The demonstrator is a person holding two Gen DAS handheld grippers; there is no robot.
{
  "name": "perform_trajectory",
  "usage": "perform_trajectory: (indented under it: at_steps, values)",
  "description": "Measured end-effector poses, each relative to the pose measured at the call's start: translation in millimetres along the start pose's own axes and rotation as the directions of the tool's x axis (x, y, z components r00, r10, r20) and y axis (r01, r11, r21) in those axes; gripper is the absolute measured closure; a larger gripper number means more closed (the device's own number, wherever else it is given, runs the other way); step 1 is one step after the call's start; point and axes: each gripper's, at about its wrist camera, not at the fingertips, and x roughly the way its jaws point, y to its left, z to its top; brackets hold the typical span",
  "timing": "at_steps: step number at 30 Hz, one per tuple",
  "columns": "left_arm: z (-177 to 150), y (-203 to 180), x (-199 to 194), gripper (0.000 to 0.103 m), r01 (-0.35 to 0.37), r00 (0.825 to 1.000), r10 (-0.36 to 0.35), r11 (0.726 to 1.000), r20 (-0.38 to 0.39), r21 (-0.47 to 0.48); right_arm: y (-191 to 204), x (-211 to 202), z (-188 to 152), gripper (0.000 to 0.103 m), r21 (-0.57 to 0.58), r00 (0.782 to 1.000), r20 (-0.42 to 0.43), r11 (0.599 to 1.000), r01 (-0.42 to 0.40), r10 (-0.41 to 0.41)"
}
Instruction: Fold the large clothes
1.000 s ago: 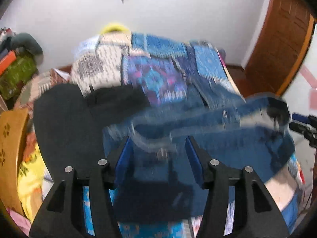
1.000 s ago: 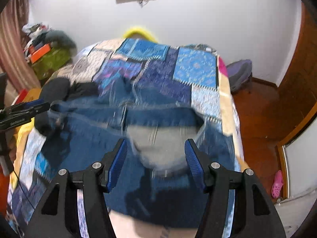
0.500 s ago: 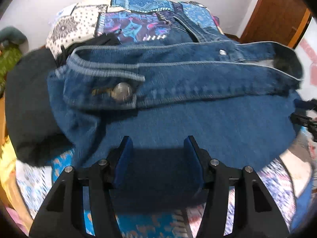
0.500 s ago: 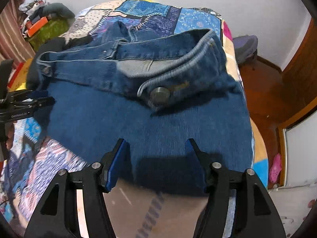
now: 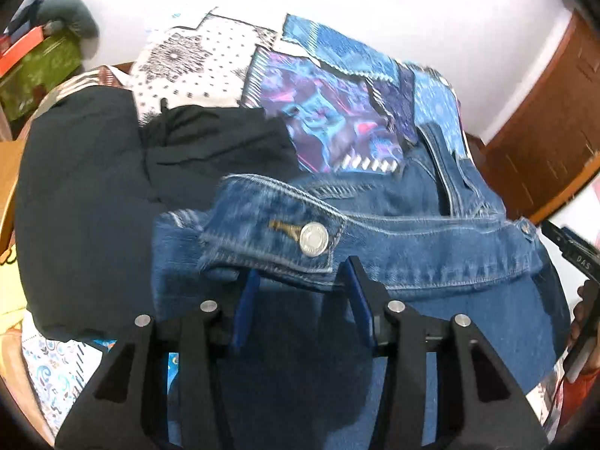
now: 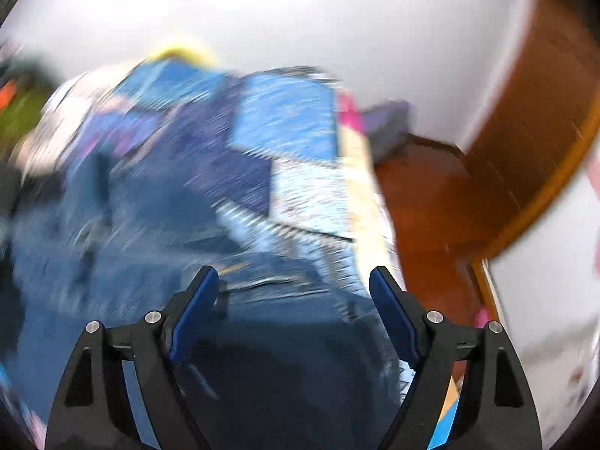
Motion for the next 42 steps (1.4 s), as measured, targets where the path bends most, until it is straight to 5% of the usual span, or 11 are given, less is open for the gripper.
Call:
perform_trajectory:
  at_steps: [4,7,10,14,19,23,26,30,40,42]
  values:
    - [-3.7,-6.5,-7.9,0.055,-0.035,0.999,0.035,0.999,0.007,0.019,-13.1,-12.0,-13.9,0.024,0.024,0.995,-0.038,0.996,-0.09,0.091]
    - [-10.4,-17.4,-30.5,0.051,-0.112,0.991,0.106,0.991,0.083,0.077,-2.8,-34.1,-27.7,0.022,-0.067,0.994,-0.034,0.992,-0.108,0.106]
    - [-19.6,-26.3,-48.2,0.042,-0.109,0.988,0.095,0.988,0.122,0.114,11.6,-52.4,-40.8,0.022,-0.144,0.99,-0.031,0.98,-0.138,0.135]
    - [-42.8,-42.7,-52.2,0.041,-0.078,0.995,0.063,0.976,0.078,0.205,31.3,-66.1,-61.4,0.022,-0.219,0.977,-0.071,0.952,-0.213,0.203]
    - [-75.3,-54.2,-37.0,0.041,-0.078,0.997,0.08,0.958,0.002,0.275,56.9,-55.6,-88.4,0.022,-0.324,0.972,-0.152,0.92,-0.219,0.178]
    - [-93.3,-42.0,-20.9,0.04,-0.059,0.994,0.078,0.974,-0.079,0.22,69.7,-56.8,-110.4,0.022,-0.409,0.985,-0.133,0.899,-0.157,0.112]
    - [-102.1,-24.7,-25.9,0.033,-0.035,0.997,0.043,0.991,-0.061,0.13,67.2,-62.7,-112.7,0.022,-0.381,0.978,-0.156,0.905,-0.19,0.139]
    - [-107.8,-11.0,-37.5,0.033,-0.084,0.995,0.088,0.993,-0.047,0.08,68.4,-67.5,-114.0,0.022,-0.339,0.972,-0.176,0.917,-0.211,0.158]
    - [-127.2,38.4,-55.7,0.03,-0.109,0.993,0.104,0.99,-0.054,-0.088,82.3,-85.8,-114.3,0.022,-0.379,0.984,-0.105,0.908,-0.176,0.146]
    - [-130.0,47.0,-56.7,0.03,-0.065,0.997,0.057,0.987,-0.058,-0.145,83.5,-86.8,-112.2,0.022,-0.382,0.984,-0.095,0.908,-0.173,0.148]
